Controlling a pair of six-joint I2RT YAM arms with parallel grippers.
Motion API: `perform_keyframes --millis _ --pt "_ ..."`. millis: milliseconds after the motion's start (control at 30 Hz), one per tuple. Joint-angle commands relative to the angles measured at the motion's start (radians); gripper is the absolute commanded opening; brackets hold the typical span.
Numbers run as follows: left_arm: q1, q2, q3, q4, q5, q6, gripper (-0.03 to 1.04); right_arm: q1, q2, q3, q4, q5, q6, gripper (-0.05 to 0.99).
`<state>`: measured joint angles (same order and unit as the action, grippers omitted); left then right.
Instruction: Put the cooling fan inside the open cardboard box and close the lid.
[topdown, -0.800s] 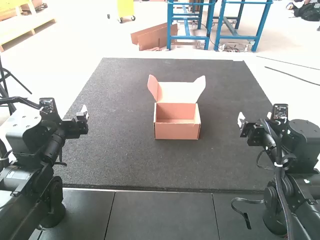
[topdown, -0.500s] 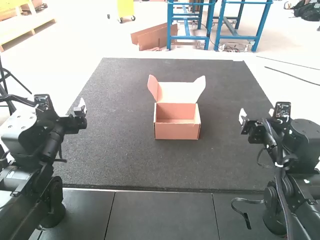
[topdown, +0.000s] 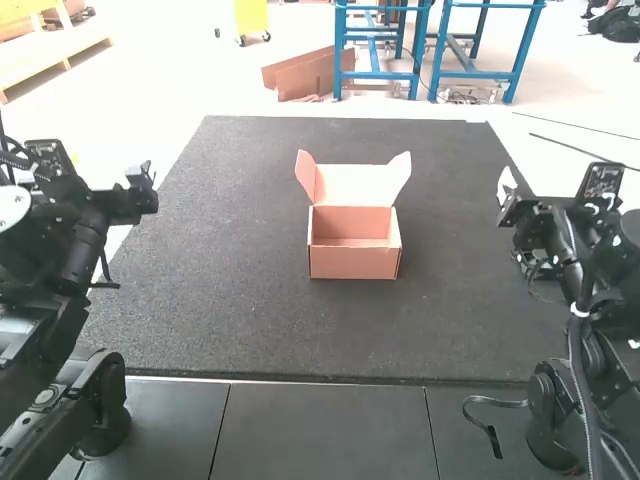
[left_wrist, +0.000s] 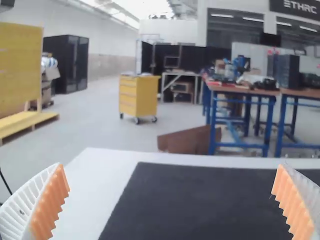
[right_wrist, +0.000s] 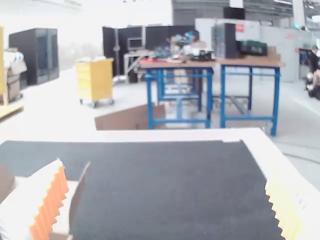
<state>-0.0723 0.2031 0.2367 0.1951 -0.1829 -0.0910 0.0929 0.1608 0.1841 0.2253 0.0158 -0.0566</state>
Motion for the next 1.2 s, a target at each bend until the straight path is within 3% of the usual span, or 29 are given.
perform_keyframes --millis 0,200,333,433,467,533,633,733,867,1000,1067,1167 --pt "0.002 0.114 0.107 -0.013 -0.006 -0.003 0.96 -0.013 0.135 0.118 -0.017 0.026 0.004 0.91" --pt "0.000 0.277 0.270 -0.126 -0.013 -0.003 0.96 -0.012 0.318 0.324 -0.170 0.079 0.021 0.91" --pt "0.006 0.409 0.418 -0.272 -0.015 -0.021 0.96 -0.013 0.451 0.468 -0.327 0.096 0.021 0.91" --pt "0.020 0.489 0.504 -0.381 -0.018 -0.019 0.96 -0.013 0.563 0.555 -0.431 0.164 0.035 0.91" --pt "0.026 0.506 0.526 -0.416 -0.007 -0.016 0.96 -0.013 0.599 0.575 -0.458 0.187 0.038 0.91" --pt "0.031 0.533 0.559 -0.487 0.083 -0.009 0.96 -0.024 0.658 0.606 -0.506 0.196 0.032 0.91" --pt "0.025 0.555 0.589 -0.507 0.103 0.014 0.96 -0.056 0.721 0.653 -0.538 0.260 -0.098 0.90" --pt "0.025 0.591 0.647 -0.569 0.097 0.053 0.96 -0.104 0.799 0.713 -0.612 0.245 -0.146 0.82" --pt "0.025 0.647 0.679 -0.655 0.071 0.053 0.97 -0.180 0.876 0.785 -0.728 0.121 -0.055 0.83" --pt "0.023 0.657 0.691 -0.642 0.069 0.060 0.97 -0.280 0.922 0.819 -0.741 0.064 -0.092 0.83" --pt "0.025 0.665 0.690 -0.625 0.069 0.068 0.97 -0.335 0.979 0.847 -0.791 -0.020 -0.111 0.83" --pt "0.025 0.685 0.690 -0.614 0.071 0.066 0.97 -0.432 1.056 0.885 -0.834 -0.059 -0.210 0.83"
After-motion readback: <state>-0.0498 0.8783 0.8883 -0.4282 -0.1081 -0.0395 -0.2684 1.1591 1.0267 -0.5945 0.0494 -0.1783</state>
